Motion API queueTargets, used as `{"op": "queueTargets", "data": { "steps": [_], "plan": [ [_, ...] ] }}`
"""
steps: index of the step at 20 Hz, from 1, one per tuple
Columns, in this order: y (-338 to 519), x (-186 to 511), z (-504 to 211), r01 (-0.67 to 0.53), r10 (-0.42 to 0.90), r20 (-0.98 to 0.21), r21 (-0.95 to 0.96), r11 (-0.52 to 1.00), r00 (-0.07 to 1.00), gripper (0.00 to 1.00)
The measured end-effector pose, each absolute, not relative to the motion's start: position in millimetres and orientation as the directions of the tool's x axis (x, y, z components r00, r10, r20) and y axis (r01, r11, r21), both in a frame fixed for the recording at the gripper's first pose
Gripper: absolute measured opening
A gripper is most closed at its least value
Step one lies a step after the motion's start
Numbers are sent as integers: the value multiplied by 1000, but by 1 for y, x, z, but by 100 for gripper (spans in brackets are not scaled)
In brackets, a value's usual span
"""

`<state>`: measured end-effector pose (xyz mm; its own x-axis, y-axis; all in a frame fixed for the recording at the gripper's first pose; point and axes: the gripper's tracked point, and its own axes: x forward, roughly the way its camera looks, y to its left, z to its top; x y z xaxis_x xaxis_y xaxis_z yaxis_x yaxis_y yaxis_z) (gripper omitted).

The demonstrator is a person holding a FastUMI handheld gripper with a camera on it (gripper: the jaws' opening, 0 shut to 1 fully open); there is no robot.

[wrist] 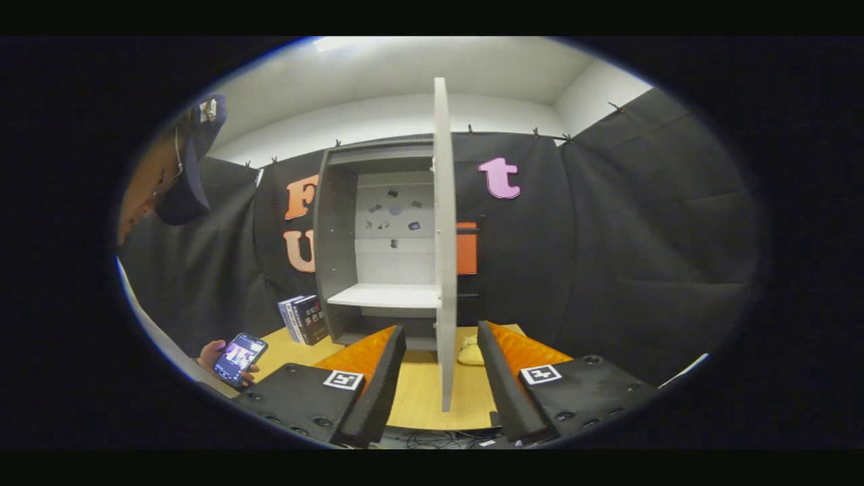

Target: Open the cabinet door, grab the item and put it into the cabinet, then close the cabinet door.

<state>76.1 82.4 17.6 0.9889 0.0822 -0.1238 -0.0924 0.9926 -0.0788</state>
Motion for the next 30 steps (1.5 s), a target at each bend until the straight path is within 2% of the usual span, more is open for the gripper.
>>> {"op": "queueTargets", "data": {
  "steps": [1,4,9,16,18,22,30],
  "plan": [
    [98,76,14,-97,87,-121,-84,992,989,71],
    [157,81,-4,-158,148,-122,-74,985,981,87],
    [224,139,-68,-219,199,-211,-77,973,957,96],
    [267,236,-203,-236,216,-357,-11,972,909,96],
    [263,255,-255,-212,183,-404,-29,977,896,96],
    [257,255,-352,-183,149,-532,-12,983,834,97],
    [238,248,-424,-132,86,-602,-33,991,794,97]
  ]
}}
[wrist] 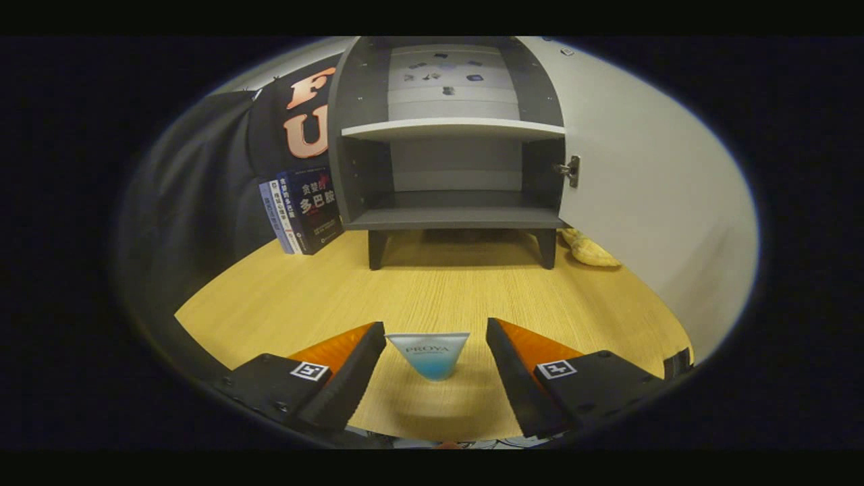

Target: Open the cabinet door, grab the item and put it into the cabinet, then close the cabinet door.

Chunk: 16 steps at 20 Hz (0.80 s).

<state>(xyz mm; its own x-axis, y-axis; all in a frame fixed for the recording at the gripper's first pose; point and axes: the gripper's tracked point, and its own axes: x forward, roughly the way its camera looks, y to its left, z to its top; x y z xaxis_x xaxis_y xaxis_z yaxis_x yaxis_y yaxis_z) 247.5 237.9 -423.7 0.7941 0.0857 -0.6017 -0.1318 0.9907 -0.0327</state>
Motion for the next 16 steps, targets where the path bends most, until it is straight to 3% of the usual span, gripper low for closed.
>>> {"op": "queueTargets", "data": {
  "steps": [3,5,7,10,16],
  "plan": [
    [233,239,-443,-114,73,-625,-25,993,777,96],
    [231,236,-446,-91,79,-626,13,996,776,85],
    [229,234,-446,-85,73,-635,11,996,769,59],
    [228,234,-425,-82,84,-627,31,996,774,57],
    [242,300,-274,-110,133,-426,77,991,895,57]
  ]
}}
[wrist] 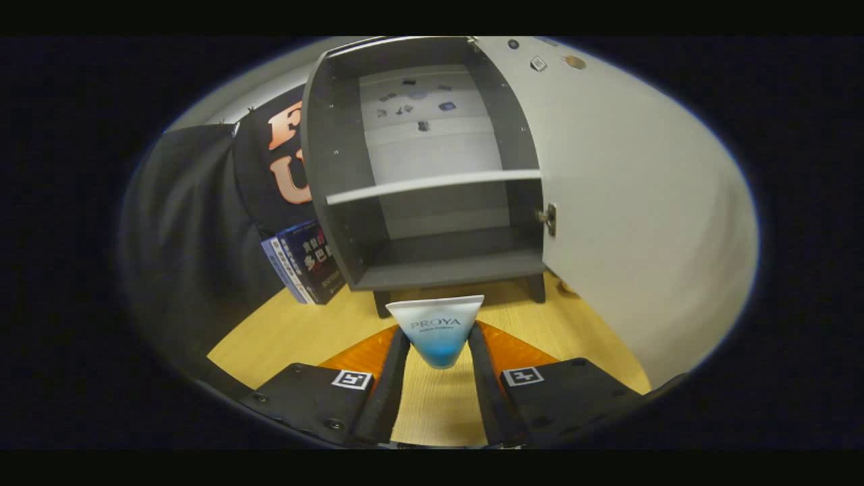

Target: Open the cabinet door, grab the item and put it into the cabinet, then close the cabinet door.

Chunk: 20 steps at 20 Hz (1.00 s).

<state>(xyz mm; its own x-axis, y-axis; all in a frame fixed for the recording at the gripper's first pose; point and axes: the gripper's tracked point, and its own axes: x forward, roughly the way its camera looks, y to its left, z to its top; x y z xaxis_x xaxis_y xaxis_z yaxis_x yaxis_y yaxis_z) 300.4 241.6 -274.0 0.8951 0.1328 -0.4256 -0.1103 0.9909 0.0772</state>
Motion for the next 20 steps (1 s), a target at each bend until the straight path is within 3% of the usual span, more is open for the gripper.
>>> {"op": "queueTargets", "data": {
  "steps": [6,9,13,20],
  "plan": [
    [265,404,-130,-181,215,-280,144,973,935,56],
    [256,461,-88,-174,199,-266,116,978,943,56],
    [249,531,-93,-117,140,-351,86,989,926,56],
    [263,588,-123,-140,117,-498,-9,990,859,56]
  ]
}}
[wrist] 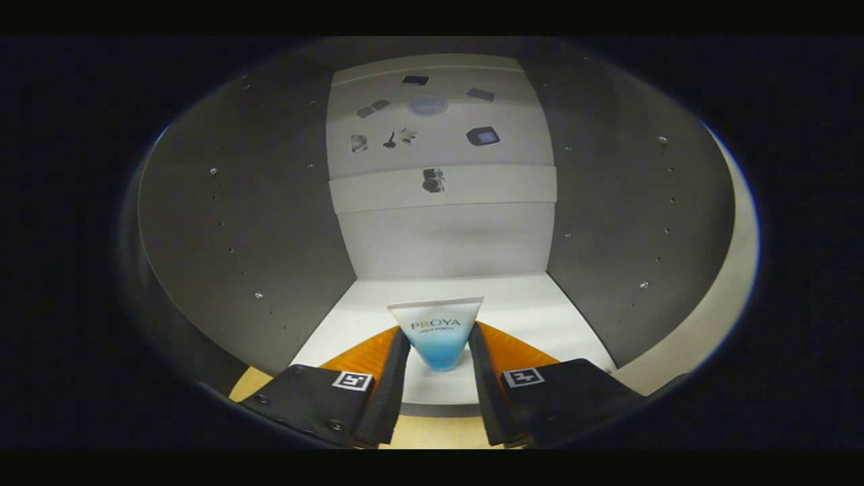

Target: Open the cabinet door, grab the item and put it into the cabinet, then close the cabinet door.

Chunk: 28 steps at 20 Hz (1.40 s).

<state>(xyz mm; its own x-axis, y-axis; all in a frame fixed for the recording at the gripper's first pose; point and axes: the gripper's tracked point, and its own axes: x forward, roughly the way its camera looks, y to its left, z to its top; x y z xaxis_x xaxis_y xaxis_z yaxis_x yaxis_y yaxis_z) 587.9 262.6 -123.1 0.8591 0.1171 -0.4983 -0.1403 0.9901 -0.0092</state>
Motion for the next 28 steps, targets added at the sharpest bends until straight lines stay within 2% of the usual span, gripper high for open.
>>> {"op": "queueTargets", "data": {
  "steps": [4,7,9,10,12,17,23,28],
  "plan": [
    [276,594,-131,-176,143,-502,-20,984,853,58],
    [280,594,-131,-185,148,-500,-26,982,853,63],
    [282,590,-131,-196,162,-504,-15,981,849,74],
    [284,587,-129,-201,170,-501,-9,980,849,85],
    [286,580,-121,-208,174,-480,-16,978,860,100],
    [295,531,-76,-233,200,-374,-42,972,906,100],
    [305,415,-25,-304,286,-227,-47,951,931,99],
    [261,317,4,-247,235,-154,-64,967,960,97]
  ]
}}
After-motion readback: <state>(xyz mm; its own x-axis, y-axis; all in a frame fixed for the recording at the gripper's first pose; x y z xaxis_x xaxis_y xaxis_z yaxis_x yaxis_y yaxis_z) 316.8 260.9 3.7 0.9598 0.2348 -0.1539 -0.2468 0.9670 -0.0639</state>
